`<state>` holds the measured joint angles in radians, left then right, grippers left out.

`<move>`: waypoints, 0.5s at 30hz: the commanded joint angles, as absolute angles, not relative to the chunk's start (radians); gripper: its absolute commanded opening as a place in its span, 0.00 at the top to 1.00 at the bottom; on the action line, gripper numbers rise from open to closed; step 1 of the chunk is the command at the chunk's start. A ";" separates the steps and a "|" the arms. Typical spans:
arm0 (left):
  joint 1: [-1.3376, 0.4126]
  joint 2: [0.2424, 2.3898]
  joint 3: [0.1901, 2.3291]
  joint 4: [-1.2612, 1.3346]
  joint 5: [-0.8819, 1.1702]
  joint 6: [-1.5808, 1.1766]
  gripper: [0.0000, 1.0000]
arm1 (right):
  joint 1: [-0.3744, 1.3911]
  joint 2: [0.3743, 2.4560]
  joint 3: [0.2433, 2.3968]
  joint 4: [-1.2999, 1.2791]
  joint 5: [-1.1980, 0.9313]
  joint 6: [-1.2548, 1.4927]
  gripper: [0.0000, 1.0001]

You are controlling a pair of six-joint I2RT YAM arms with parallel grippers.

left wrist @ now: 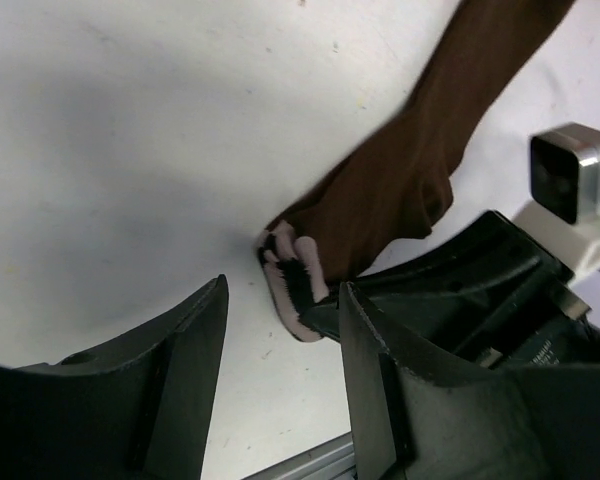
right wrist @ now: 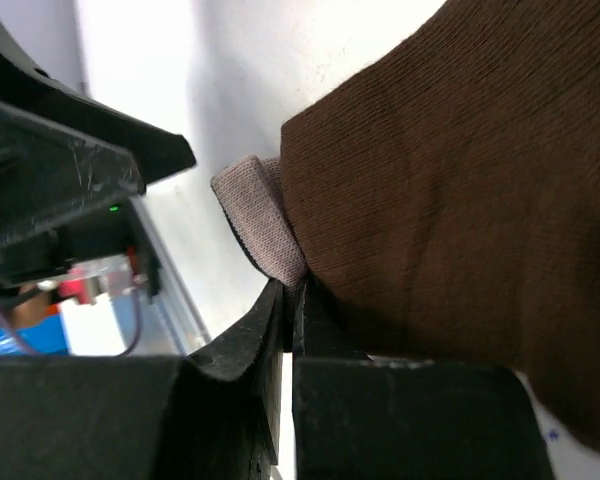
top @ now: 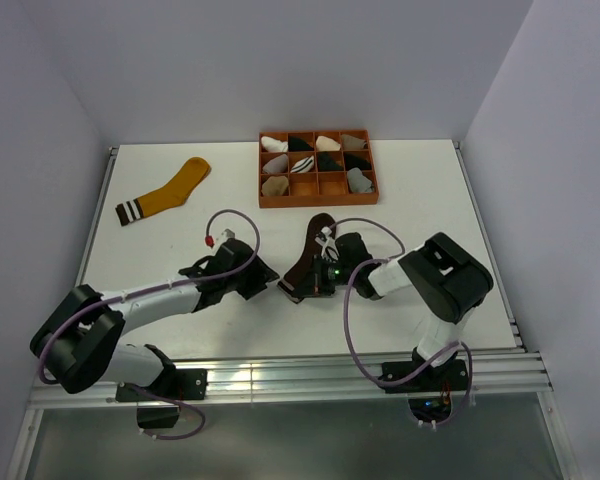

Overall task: Roll the socks
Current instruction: Roll the sock at the center of the board.

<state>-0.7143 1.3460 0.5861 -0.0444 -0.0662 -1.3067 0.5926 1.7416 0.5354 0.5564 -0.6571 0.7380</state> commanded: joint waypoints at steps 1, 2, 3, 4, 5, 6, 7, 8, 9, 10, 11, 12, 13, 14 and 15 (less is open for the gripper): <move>-0.733 1.371 0.584 0.061 -0.043 -1.321 0.47 | 0.583 1.799 0.526 0.598 -0.736 0.790 1.00; -0.735 1.387 0.592 0.061 -0.043 -1.319 0.47 | 0.581 1.808 0.531 0.600 -0.739 0.795 1.00; -0.739 1.397 0.598 0.064 -0.041 -1.316 0.47 | 0.577 1.821 0.532 0.601 -0.742 0.799 1.00; -0.741 1.408 0.603 0.064 -0.041 -1.313 0.47 | 0.577 1.827 0.532 0.604 -0.749 0.804 1.00; -0.742 1.419 0.610 0.066 -0.040 -1.310 0.48 | 0.575 1.832 0.535 0.609 -0.752 0.805 1.00; -0.745 1.440 0.615 0.067 -0.038 -1.310 0.48 | 0.571 1.838 0.535 0.609 -0.752 0.810 1.00; -0.746 1.450 0.615 0.077 -0.035 -1.313 0.48 | 0.569 1.839 0.534 0.611 -0.752 0.811 1.00; -0.746 1.459 0.618 0.081 -0.034 -1.315 0.48 | 0.568 1.841 0.531 0.614 -0.752 0.813 1.00; -0.746 1.471 0.617 0.087 -0.034 -1.319 0.49 | 0.561 1.845 0.528 0.618 -0.752 0.816 1.00; -0.746 1.479 0.618 0.090 -0.034 -1.319 0.50 | 0.558 1.847 0.526 0.618 -0.752 0.819 1.00; -0.746 1.489 0.617 0.091 -0.032 -1.319 0.50 | 0.555 1.850 0.526 0.620 -0.752 0.819 1.00; -0.746 1.496 0.620 0.087 -0.031 -1.321 0.50 | 0.554 1.855 0.525 0.623 -0.752 0.825 1.00; -0.746 1.502 0.620 0.087 -0.029 -1.319 0.51 | 0.549 1.856 0.523 0.626 -0.753 0.825 1.00; -0.746 1.509 0.620 0.087 -0.028 -1.321 0.53 | 0.546 1.862 0.525 0.624 -0.752 0.825 1.00; -0.746 1.514 0.618 0.089 -0.025 -1.321 0.54 | 0.545 1.864 0.525 0.626 -0.753 0.825 1.00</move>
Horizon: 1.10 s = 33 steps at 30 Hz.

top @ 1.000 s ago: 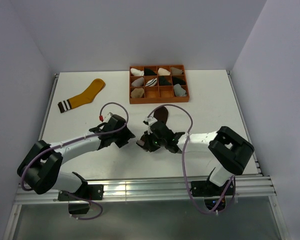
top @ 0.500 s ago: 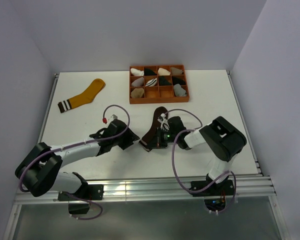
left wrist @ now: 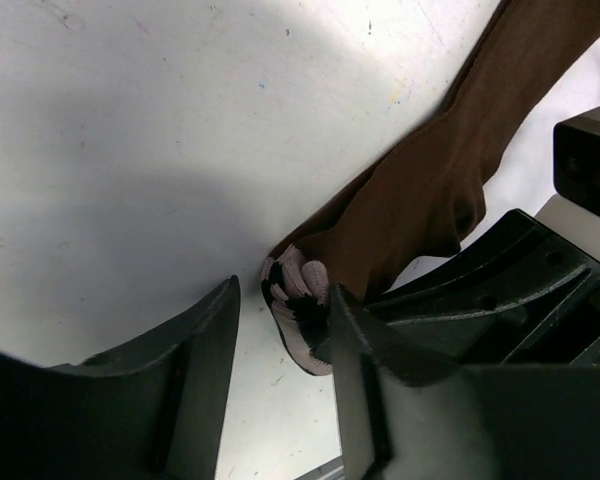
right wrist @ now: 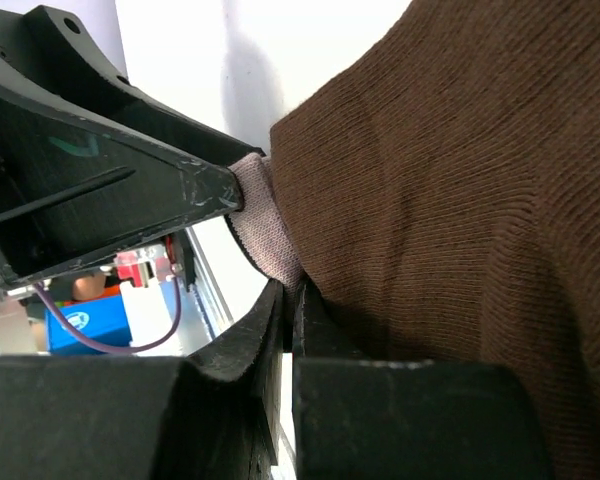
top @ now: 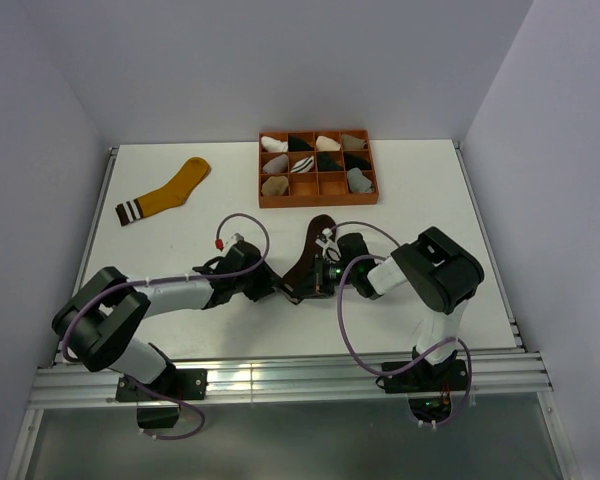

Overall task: Roll the socks
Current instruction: Roll the sock at the center of the board.

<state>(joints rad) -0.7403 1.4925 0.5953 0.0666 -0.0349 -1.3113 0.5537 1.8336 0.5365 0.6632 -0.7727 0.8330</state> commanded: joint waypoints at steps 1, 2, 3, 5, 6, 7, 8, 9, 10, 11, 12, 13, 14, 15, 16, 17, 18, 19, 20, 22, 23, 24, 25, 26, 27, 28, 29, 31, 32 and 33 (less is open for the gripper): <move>-0.746 1.517 0.617 0.090 -0.020 -1.321 0.56 | 0.543 1.867 0.525 0.626 -0.752 0.827 1.00; -0.747 1.522 0.612 0.094 -0.020 -1.321 0.58 | 0.542 1.873 0.523 0.630 -0.756 0.831 1.00; -0.749 1.525 0.609 0.092 -0.021 -1.321 0.60 | 0.540 1.875 0.523 0.640 -0.759 0.833 1.00; -0.749 1.535 0.606 0.087 -0.025 -1.319 0.66 | 0.540 1.878 0.525 0.641 -0.759 0.833 1.00; -0.750 1.540 0.606 0.089 -0.025 -1.319 0.68 | 0.538 1.876 0.525 0.641 -0.758 0.827 1.00; -0.749 1.545 0.603 0.089 -0.022 -1.318 0.71 | 0.538 1.875 0.525 0.635 -0.755 0.822 1.00; -0.749 1.552 0.603 0.089 -0.023 -1.318 0.75 | 0.538 1.870 0.528 0.627 -0.752 0.816 1.00; -0.750 1.557 0.603 0.087 -0.025 -1.316 0.78 | 0.538 1.864 0.531 0.617 -0.749 0.801 1.00; -0.750 1.560 0.604 0.084 -0.028 -1.312 0.86 | 0.540 1.861 0.532 0.611 -0.746 0.793 0.96; -0.749 1.566 0.610 0.078 -0.028 -1.310 0.90 | 0.540 1.849 0.534 0.604 -0.742 0.770 0.93; -0.750 1.568 0.615 0.075 -0.028 -1.309 0.94 | 0.540 1.838 0.534 0.592 -0.739 0.756 0.89; -0.749 1.569 0.620 0.065 -0.028 -1.305 1.00 | 0.541 1.824 0.534 0.581 -0.724 0.741 0.82; -0.749 1.569 0.624 0.057 -0.029 -1.304 1.00 | 0.543 1.789 0.534 0.566 -0.713 0.704 0.77; -0.749 1.568 0.626 0.049 -0.031 -1.304 1.00 | 0.548 1.766 0.535 0.527 -0.703 0.683 0.74; -0.750 1.568 0.635 0.031 -0.034 -1.301 1.00 | 0.554 1.743 0.537 0.499 -0.686 0.657 0.68; -0.750 1.568 0.641 0.015 -0.040 -1.299 1.00 | 0.563 1.688 0.548 0.467 -0.637 0.605 0.66; -0.752 1.568 0.649 0.003 -0.040 -1.296 1.00 | 0.587 1.657 0.554 0.401 -0.603 0.576 0.63; -0.752 1.569 0.655 0.003 -0.041 -1.289 1.00 | 0.604 1.625 0.558 0.372 -0.574 0.545 0.59; -0.750 1.571 0.669 -0.042 -0.043 -1.287 1.00 | 0.626 1.561 0.574 0.335 -0.477 0.490 0.58; -0.753 1.571 0.686 -0.076 -0.051 -1.279 1.00 | 0.701 1.478 0.601 0.230 -0.370 0.439 0.55; -0.752 1.569 0.690 -0.083 -0.052 -1.278 1.00 | 0.728 1.454 0.609 0.203 -0.297 0.399 0.55; -0.755 1.571 0.693 -0.090 -0.054 -1.275 1.00 | 0.757 1.434 0.614 0.168 -0.182 0.382 0.54; -0.755 1.572 0.706 -0.097 -0.055 -1.269 1.00 | 0.808 1.419 0.623 0.154 -0.125 0.368 0.54; -0.758 1.577 0.710 -0.110 -0.055 -1.266 1.00 | 0.830 1.399 0.627 0.140 -0.089 0.345 0.54; -0.759 1.578 0.716 -0.117 -0.055 -1.258 1.00 | 0.845 1.396 0.630 0.137 -0.043 0.333 0.54; -0.759 1.582 0.727 -0.121 -0.054 -1.256 1.00 | 0.874 1.394 0.640 0.130 -0.020 0.322 0.54; -0.762 1.585 0.732 -0.124 -0.052 -1.253 1.00 | 0.894 1.396 0.646 0.126 -0.002 0.302 0.54; -0.764 1.589 0.744 -0.133 -0.052 -1.249 1.00 | 0.925 1.417 0.669 0.107 0.066 0.282 0.54; -0.764 1.592 0.747 -0.133 -0.052 -1.247 1.00 | 0.955 1.428 0.676 0.103 0.087 0.278 0.54; -0.764 1.594 0.750 -0.138 -0.051 -1.246 1.00 | 0.966 1.440 0.683 0.095 0.098 0.273 0.55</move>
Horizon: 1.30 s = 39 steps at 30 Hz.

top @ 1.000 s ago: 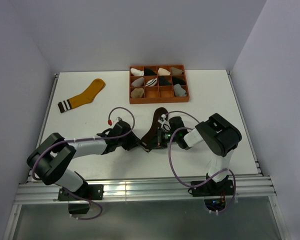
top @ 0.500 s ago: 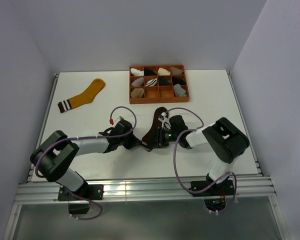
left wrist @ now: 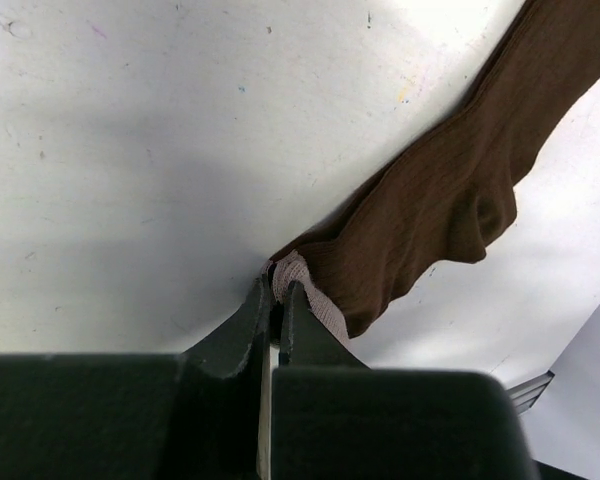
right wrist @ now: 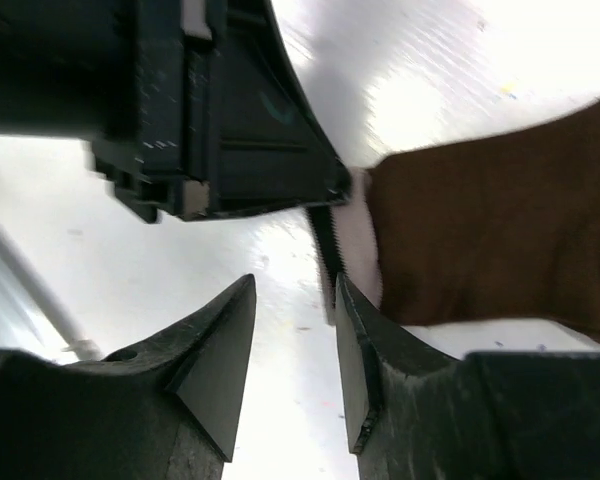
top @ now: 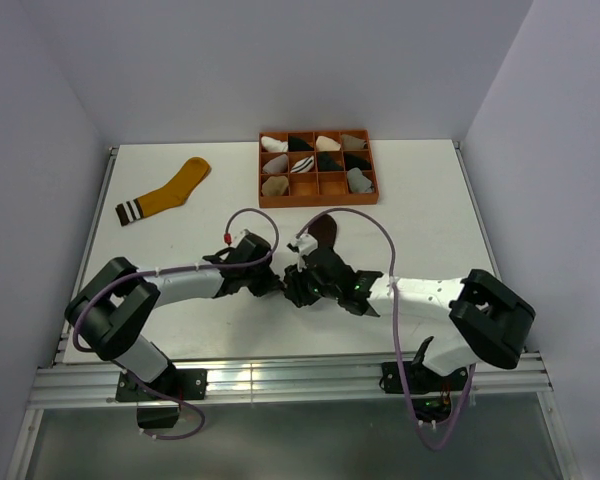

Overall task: Roll the socks
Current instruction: Roll the sock at the center of the board.

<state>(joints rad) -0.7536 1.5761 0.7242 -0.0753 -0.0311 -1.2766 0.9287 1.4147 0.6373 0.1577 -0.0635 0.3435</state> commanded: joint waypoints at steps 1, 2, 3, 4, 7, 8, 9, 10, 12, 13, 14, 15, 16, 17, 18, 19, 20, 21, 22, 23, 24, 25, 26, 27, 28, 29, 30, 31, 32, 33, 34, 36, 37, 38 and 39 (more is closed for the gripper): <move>-0.767 1.594 0.756 -0.140 -0.051 -1.244 1.00 | 0.976 1.451 0.693 0.095 0.127 0.268 0.56; -0.767 1.597 0.761 -0.141 -0.048 -1.243 1.00 | 0.985 1.472 0.696 0.095 0.146 0.265 0.56; -0.769 1.598 0.764 -0.144 -0.049 -1.239 1.00 | 1.003 1.483 0.701 0.094 0.158 0.262 0.57; -0.769 1.598 0.768 -0.149 -0.048 -1.238 1.00 | 1.011 1.500 0.704 0.095 0.187 0.256 0.57; -0.772 1.598 0.776 -0.161 -0.051 -1.232 1.00 | 1.040 1.529 0.718 0.095 0.207 0.239 0.57; -0.770 1.601 0.778 -0.163 -0.052 -1.232 1.00 | 1.045 1.537 0.721 0.092 0.221 0.232 0.57; -0.770 1.601 0.779 -0.164 -0.052 -1.232 1.00 | 1.051 1.542 0.724 0.092 0.224 0.227 0.57; -0.772 1.603 0.781 -0.167 -0.051 -1.232 1.00 | 1.060 1.546 0.729 0.091 0.232 0.226 0.57; -0.770 1.605 0.784 -0.167 -0.046 -1.232 1.00 | 1.069 1.566 0.736 0.081 0.255 0.219 0.56; -0.770 1.603 0.787 -0.170 -0.045 -1.232 1.00 | 1.075 1.584 0.742 0.078 0.262 0.219 0.56; -0.770 1.605 0.787 -0.169 -0.044 -1.232 1.00 | 1.080 1.592 0.744 0.071 0.282 0.216 0.56; -0.770 1.603 0.788 -0.170 -0.044 -1.230 1.00 | 1.086 1.604 0.750 0.064 0.294 0.216 0.56; -0.770 1.600 0.790 -0.170 -0.046 -1.230 1.00 | 1.097 1.626 0.756 0.055 0.305 0.219 0.56; -0.772 1.600 0.790 -0.175 -0.045 -1.230 1.00 | 1.100 1.638 0.759 0.039 0.314 0.221 0.56; -0.772 1.600 0.793 -0.176 -0.044 -1.229 1.00 | 1.104 1.649 0.762 0.031 0.342 0.225 0.56; -0.772 1.598 0.793 -0.179 -0.044 -1.229 1.00 | 1.111 1.667 0.771 0.019 0.353 0.233 0.56; -0.772 1.597 0.793 -0.183 -0.046 -1.227 1.00 | 1.112 1.675 0.772 0.008 0.357 0.238 0.57; -0.770 1.597 0.793 -0.184 -0.045 -1.229 1.00 | 1.112 1.683 0.773 0.008 0.367 0.242 0.60; -0.770 1.594 0.793 -0.184 -0.043 -1.229 1.00 | 1.112 1.686 0.769 0.008 0.368 0.253 0.64; -0.770 1.594 0.793 -0.184 -0.044 -1.232 1.00 | 1.112 1.686 0.767 0.008 0.368 0.256 0.69; -0.770 1.592 0.790 -0.184 -0.048 -1.233 1.00 | 1.112 1.683 0.762 0.008 0.367 0.256 0.81; -0.770 1.589 0.792 -0.184 -0.054 -1.236 1.00 | 1.112 1.680 0.756 0.008 0.356 0.262 0.88; -0.770 1.585 0.788 -0.183 -0.057 -1.242 0.99 | 1.111 1.677 0.755 0.008 0.351 0.264 0.94; -0.770 1.580 0.781 -0.178 -0.061 -1.249 0.93 | 1.111 1.674 0.756 0.008 0.344 0.265 1.00; -0.769 1.566 0.776 -0.175 -0.067 -1.253 0.90 | 1.109 1.669 0.756 0.008 0.325 0.270 1.00; -0.770 1.559 0.773 -0.173 -0.078 -1.267 0.86 | 1.108 1.667 0.753 0.008 0.307 0.276 1.00; -0.769 1.552 0.764 -0.173 -0.086 -1.272 0.82 | 1.097 1.655 0.747 0.008 0.284 0.281 1.00; -0.767 1.533 0.759 -0.173 -0.092 -1.278 0.77 | 1.089 1.648 0.742 0.008 0.263 0.293 1.00; -0.764 1.520 0.753 -0.173 -0.109 -1.291 0.72 | 1.080 1.640 0.739 0.008 0.224 0.299 1.00; -0.764 1.508 0.740 -0.170 -0.113 -1.298 0.64 | 1.063 1.625 0.732 0.008 0.204 0.304 1.00; -0.759 1.485 0.733 -0.166 -0.118 -1.304 0.60 | 1.049 1.615 0.729 0.008 0.172 0.314 1.00; -0.753 1.454 0.713 -0.158 -0.126 -1.322 0.52 | 1.002 1.591 0.712 0.021 0.065 0.333 1.00; -0.750 1.445 0.709 -0.149 -0.126 -1.325 0.50 | 0.983 1.583 0.706 0.040 0.023 0.342 1.00; -0.750 1.439 0.706 -0.150 -0.127 -1.331 0.49 | 0.962 1.579 0.701 0.049 -0.065 0.350 1.00; -0.750 1.433 0.703 -0.150 -0.127 -1.335 0.48 | 0.941 1.571 0.690 0.060 -0.108 0.360 1.00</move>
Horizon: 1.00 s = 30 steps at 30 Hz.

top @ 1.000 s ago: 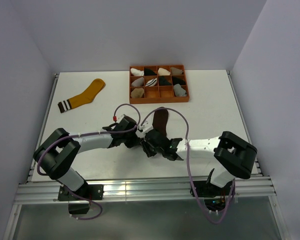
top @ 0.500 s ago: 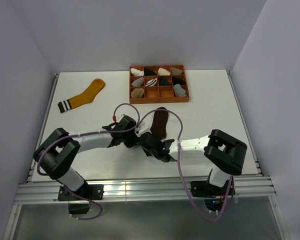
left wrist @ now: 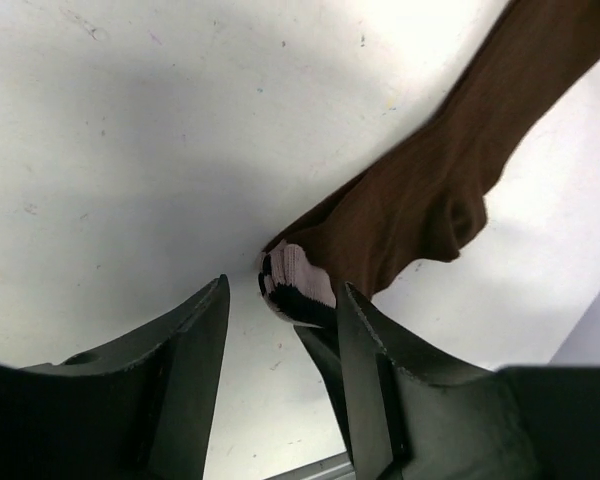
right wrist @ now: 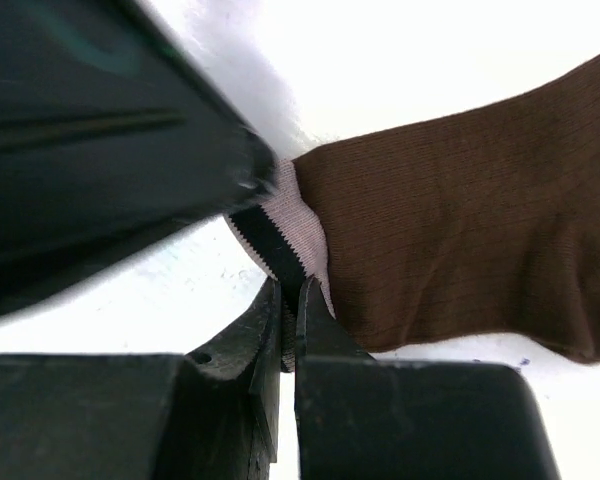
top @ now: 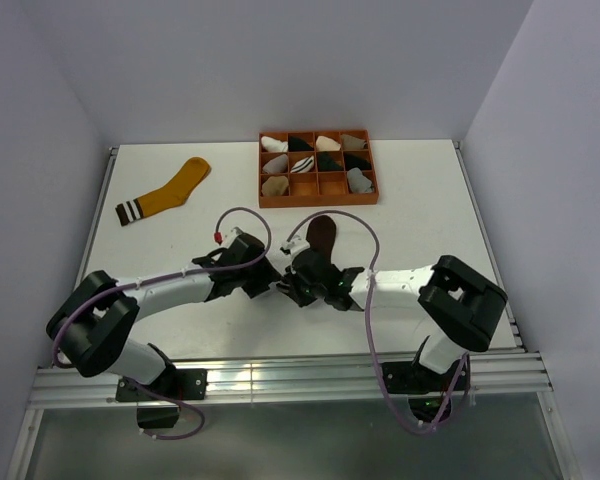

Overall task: Roll the socks
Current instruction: Roll the sock at the center of the board.

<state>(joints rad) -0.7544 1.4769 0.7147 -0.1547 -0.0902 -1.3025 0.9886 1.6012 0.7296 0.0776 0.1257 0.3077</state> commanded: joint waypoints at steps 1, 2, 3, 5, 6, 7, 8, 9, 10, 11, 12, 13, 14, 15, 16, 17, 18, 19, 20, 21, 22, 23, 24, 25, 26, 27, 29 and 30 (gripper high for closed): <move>-0.749 1.422 0.700 -0.147 -0.127 -1.338 0.48 | 0.902 1.569 0.681 0.077 -0.151 0.382 1.00; -0.749 1.416 0.696 -0.144 -0.127 -1.344 0.48 | 0.884 1.568 0.672 0.121 -0.246 0.399 1.00; -0.749 1.405 0.687 -0.141 -0.126 -1.348 0.48 | 0.864 1.571 0.652 0.145 -0.286 0.417 1.00; -0.750 1.393 0.667 -0.115 -0.127 -1.358 0.47 | 0.812 1.588 0.621 0.220 -0.362 0.480 1.00; -0.749 1.385 0.661 -0.104 -0.117 -1.358 0.47 | 0.793 1.594 0.611 0.244 -0.427 0.521 1.00; -0.749 1.385 0.657 -0.095 -0.107 -1.358 0.47 | 0.776 1.603 0.600 0.268 -0.455 0.543 1.00; -0.749 1.387 0.652 -0.081 -0.101 -1.355 0.47 | 0.746 1.621 0.574 0.326 -0.483 0.564 1.00; -0.750 1.394 0.650 -0.075 -0.095 -1.353 0.48 | 0.729 1.632 0.562 0.357 -0.547 0.609 1.00; -0.753 1.397 0.650 -0.071 -0.086 -1.351 0.48 | 0.712 1.643 0.549 0.418 -0.575 0.630 1.00; -0.756 1.400 0.649 -0.064 -0.083 -1.351 0.48 | 0.678 1.666 0.525 0.448 -0.603 0.652 1.00; -0.758 1.407 0.649 -0.054 -0.080 -1.350 0.48 | 0.663 1.675 0.514 0.472 -0.636 0.694 1.00; -0.762 1.410 0.649 -0.048 -0.077 -1.348 0.49 | 0.647 1.686 0.500 0.504 -0.659 0.713 1.00; -0.764 1.413 0.650 -0.041 -0.072 -1.345 0.49 | 0.632 1.696 0.479 0.562 -0.676 0.730 1.00; -0.765 1.420 0.650 -0.037 -0.071 -1.344 0.50 | 0.609 1.716 0.471 0.578 -0.687 0.756 1.00; -0.770 1.422 0.653 -0.032 -0.069 -1.342 0.50 | 0.598 1.726 0.466 0.590 -0.705 0.764 1.00; -0.772 1.427 0.658 -0.029 -0.066 -1.339 0.50 | 0.589 1.745 0.463 0.606 -0.713 0.770 1.00; -0.773 1.434 0.660 -0.025 -0.064 -1.338 0.51 | 0.578 1.753 0.463 0.607 -0.718 0.779 1.00; -0.778 1.439 0.661 -0.020 -0.061 -1.335 0.51 | 0.574 1.762 0.468 0.597 -0.725 0.779 1.00; -0.779 1.443 0.667 -0.017 -0.060 -1.332 0.52 | 0.571 1.773 0.475 0.595 -0.732 0.778 1.00; -0.784 1.453 0.667 -0.015 -0.057 -1.330 0.52 | 0.568 1.793 0.479 0.597 -0.738 0.784 1.00; -0.784 1.459 0.670 -0.012 -0.055 -1.327 0.52 | 0.565 1.802 0.482 0.597 -0.742 0.785 1.00; -0.785 1.465 0.676 -0.011 -0.054 -1.324 0.52 | 0.563 1.812 0.485 0.601 -0.747 0.791 1.00; -0.787 1.480 0.680 -0.015 -0.055 -1.324 0.53 | 0.561 1.827 0.483 0.604 -0.750 0.796 1.00; -0.788 1.486 0.683 -0.017 -0.055 -1.321 0.53 | 0.558 1.833 0.485 0.610 -0.750 0.799 1.00; -0.788 1.493 0.684 -0.017 -0.055 -1.321 0.53 | 0.557 1.847 0.485 0.615 -0.756 0.801 1.00; -0.788 1.502 0.686 -0.015 -0.054 -1.321 0.53 | 0.555 1.851 0.485 0.614 -0.758 0.802 1.00; -0.788 1.508 0.683 -0.009 -0.054 -1.322 0.54 | 0.554 1.859 0.489 0.609 -0.758 0.802 1.00; -0.788 1.519 0.683 -0.009 -0.054 -1.322 0.54 | 0.554 1.862 0.491 0.606 -0.755 0.799 1.00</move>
<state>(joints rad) -0.7815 1.5032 0.6548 -0.0410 -0.0647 -1.3251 0.5484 1.8153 0.5003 0.6922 -0.7769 0.8181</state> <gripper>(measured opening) 0.460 0.047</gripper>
